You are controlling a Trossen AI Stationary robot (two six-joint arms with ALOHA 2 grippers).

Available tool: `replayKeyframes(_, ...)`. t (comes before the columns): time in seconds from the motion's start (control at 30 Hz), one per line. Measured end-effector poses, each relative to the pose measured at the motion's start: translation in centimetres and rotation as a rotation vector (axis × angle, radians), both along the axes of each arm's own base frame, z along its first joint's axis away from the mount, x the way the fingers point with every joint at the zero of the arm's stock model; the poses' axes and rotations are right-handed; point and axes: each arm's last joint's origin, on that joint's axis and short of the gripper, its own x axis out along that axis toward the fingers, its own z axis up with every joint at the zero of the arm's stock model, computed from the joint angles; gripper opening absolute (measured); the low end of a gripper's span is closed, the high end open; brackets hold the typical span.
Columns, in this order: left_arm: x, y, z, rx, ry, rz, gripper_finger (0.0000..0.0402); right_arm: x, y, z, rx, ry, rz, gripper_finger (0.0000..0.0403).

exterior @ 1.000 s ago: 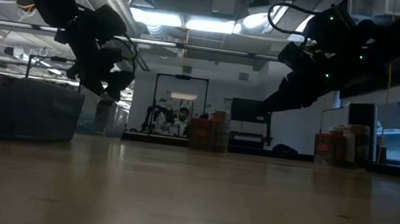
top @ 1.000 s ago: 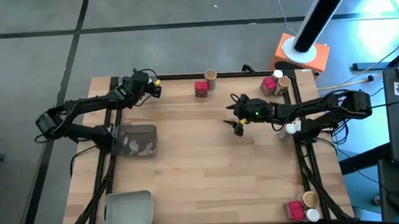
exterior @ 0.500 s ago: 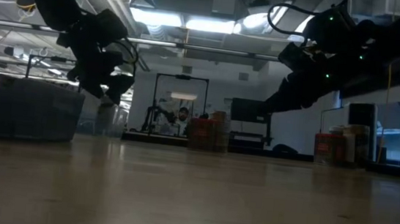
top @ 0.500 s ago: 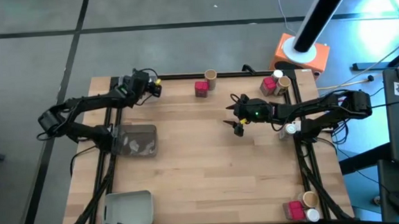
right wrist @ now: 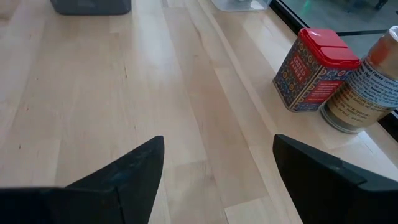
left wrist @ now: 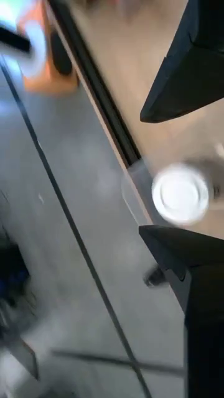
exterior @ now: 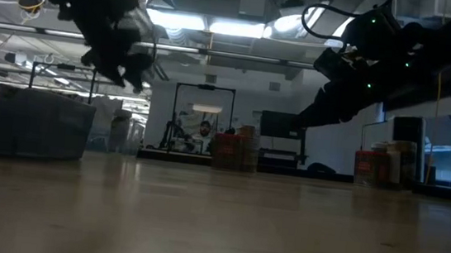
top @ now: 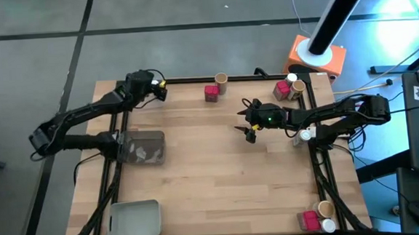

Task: Sort spices by type
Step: Put the top left brown spice bottle into the black bin

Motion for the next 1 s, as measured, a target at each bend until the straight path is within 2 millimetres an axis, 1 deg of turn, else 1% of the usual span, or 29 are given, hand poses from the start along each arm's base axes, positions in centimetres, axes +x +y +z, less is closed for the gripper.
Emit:
replayKeyframes(0.2,0.9,-3.3,2.0,0.001,-0.120,-0.301,0.0265,0.0,0.0,0.1,-0.001,-0.007,0.000,0.0301)
replayKeyframes(0.37,2.4,-6.0,2.2,-0.029,-0.154,-0.506,0.0265,0.0,0.0,0.1,-0.002,-0.007,0.000,0.0301)
replayKeyframes(0.53,4.1,-8.4,1.5,-0.060,-0.128,-0.641,0.0265,0.1,0.0,0.1,-0.002,-0.013,0.000,0.0301)
replayKeyframes(0.7,5.8,-10.3,0.4,-0.100,-0.106,-0.733,0.0265,0.2,0.0,0.3,-0.007,-0.040,0.000,0.0301)
replayKeyframes(0.9,7.6,-11.6,-1.6,-0.147,-0.039,-0.791,0.0265,0.3,-0.1,0.5,-0.018,-0.053,-0.017,0.0301)
replayKeyframes(1.0,8.1,-11.9,-2.3,-0.159,-0.017,-0.804,0.0265,0.7,-0.3,1.2,-0.029,-0.067,-0.035,0.0301)
